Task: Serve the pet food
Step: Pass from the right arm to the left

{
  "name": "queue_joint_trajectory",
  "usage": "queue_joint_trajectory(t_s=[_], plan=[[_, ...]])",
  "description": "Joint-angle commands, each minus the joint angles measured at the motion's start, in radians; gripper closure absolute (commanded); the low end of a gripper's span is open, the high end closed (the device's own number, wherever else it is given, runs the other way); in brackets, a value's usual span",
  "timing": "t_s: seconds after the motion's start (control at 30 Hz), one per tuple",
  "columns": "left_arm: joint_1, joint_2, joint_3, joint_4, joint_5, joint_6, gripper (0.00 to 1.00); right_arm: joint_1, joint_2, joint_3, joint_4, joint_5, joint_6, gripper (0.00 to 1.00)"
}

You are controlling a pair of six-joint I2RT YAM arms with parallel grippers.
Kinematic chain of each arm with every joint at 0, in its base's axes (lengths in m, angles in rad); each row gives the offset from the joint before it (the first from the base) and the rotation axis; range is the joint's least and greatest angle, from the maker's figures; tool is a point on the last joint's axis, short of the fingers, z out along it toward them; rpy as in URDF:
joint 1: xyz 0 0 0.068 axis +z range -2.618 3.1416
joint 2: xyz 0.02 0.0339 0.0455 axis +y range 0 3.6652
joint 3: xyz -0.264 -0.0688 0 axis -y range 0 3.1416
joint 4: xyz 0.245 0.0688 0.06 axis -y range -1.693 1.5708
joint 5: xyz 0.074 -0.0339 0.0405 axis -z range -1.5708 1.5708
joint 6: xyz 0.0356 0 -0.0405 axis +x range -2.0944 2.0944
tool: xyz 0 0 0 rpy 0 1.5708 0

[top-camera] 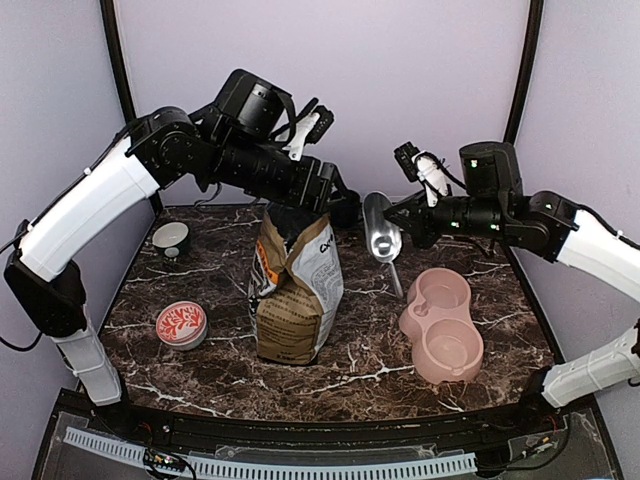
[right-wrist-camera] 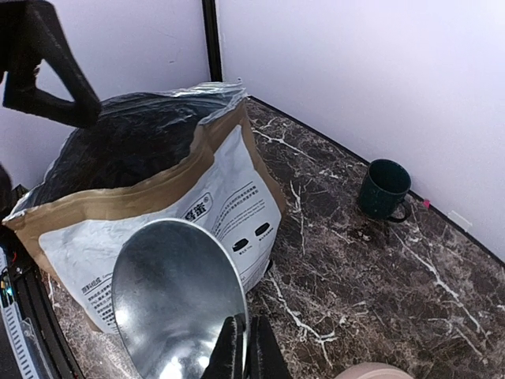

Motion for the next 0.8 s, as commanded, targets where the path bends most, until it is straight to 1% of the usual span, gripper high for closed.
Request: queue_joint_trajectory(t_s=[0.0, 0.13, 0.2, 0.47, 0.57, 0.7, 0.77], plan=[[0.001, -0.006, -0.029, 0.050, 0.091, -0.032, 0.30, 0.046, -0.064, -0.041, 0.057, 0.049, -0.095, 1.00], [-0.005, 0.022, -0.030, 0.066, 0.157, -0.034, 0.33, 0.088, -0.091, -0.055, 0.041, 0.093, -0.139, 1.00], [-0.008, 0.039, -0.028, 0.069, 0.171, -0.037, 0.34, 0.111, -0.099, -0.055, 0.034, 0.114, -0.155, 1.00], [-0.015, 0.073, -0.019, 0.073, 0.207, -0.047, 0.44, 0.179, -0.099, -0.051, 0.019, 0.192, -0.200, 1.00], [-0.017, 0.075, -0.027, 0.065, 0.207, -0.041, 0.49, 0.194, -0.093, -0.048, 0.018, 0.201, -0.210, 1.00], [-0.018, 0.075, -0.041, 0.066, 0.211, -0.041, 0.60, 0.208, -0.087, -0.052, 0.026, 0.211, -0.218, 1.00], [-0.018, 0.075, -0.051, 0.068, 0.215, -0.043, 0.63, 0.213, -0.087, -0.055, 0.030, 0.213, -0.220, 1.00]])
